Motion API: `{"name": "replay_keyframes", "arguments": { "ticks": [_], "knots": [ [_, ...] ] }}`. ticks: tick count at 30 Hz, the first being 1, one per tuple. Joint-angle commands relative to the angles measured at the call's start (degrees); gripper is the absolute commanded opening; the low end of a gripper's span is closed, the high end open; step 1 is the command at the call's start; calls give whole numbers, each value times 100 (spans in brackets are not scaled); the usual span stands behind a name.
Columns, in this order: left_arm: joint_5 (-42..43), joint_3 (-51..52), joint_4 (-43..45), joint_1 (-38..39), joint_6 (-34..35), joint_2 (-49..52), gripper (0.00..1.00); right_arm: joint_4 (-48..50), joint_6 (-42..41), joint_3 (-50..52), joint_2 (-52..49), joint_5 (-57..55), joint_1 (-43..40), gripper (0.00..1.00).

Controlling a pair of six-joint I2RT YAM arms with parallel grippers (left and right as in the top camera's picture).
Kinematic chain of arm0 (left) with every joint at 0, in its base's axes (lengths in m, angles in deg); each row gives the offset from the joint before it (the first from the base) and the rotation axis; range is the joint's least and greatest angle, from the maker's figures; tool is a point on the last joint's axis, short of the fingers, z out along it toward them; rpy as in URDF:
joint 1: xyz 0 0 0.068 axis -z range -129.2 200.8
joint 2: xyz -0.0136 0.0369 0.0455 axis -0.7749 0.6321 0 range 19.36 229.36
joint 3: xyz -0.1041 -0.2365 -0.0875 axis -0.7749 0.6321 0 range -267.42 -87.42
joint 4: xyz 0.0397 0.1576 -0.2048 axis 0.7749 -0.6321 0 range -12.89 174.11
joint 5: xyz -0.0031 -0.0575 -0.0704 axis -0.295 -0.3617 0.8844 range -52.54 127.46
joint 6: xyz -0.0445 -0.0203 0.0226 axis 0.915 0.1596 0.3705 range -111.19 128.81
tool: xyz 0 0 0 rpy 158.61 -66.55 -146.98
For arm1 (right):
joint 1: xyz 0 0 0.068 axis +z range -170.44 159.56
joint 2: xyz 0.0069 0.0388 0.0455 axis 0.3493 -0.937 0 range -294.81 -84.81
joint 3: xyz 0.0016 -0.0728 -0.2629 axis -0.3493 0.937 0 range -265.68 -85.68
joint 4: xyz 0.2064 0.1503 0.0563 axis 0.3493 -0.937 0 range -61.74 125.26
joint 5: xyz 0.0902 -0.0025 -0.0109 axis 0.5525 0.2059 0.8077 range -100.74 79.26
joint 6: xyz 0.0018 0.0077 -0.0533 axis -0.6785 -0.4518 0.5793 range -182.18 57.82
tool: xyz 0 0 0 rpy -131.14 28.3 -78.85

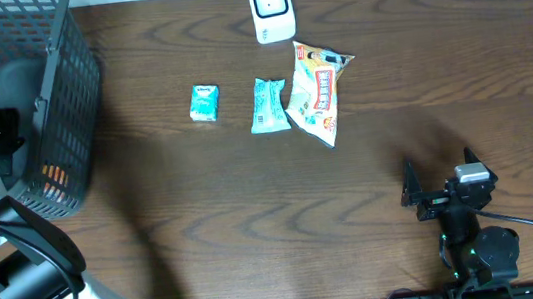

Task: Scan the item barcode
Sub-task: 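Reach into the basket and grasp the green Zam-Buk ointment box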

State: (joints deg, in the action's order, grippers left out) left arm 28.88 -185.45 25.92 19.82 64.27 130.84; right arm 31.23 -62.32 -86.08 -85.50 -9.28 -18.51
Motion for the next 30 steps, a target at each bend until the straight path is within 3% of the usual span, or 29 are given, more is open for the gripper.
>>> {"name": "replay_keyframes", "arguments": {
  "ticks": [1, 30],
  "knots": [
    [46, 125, -59, -131, 597, 138, 98, -26, 63, 9, 31, -46, -50, 99],
    [463, 680, -66, -267, 590, 887, 100, -26, 63, 9, 31, -46, -50, 99]
  ]
}}
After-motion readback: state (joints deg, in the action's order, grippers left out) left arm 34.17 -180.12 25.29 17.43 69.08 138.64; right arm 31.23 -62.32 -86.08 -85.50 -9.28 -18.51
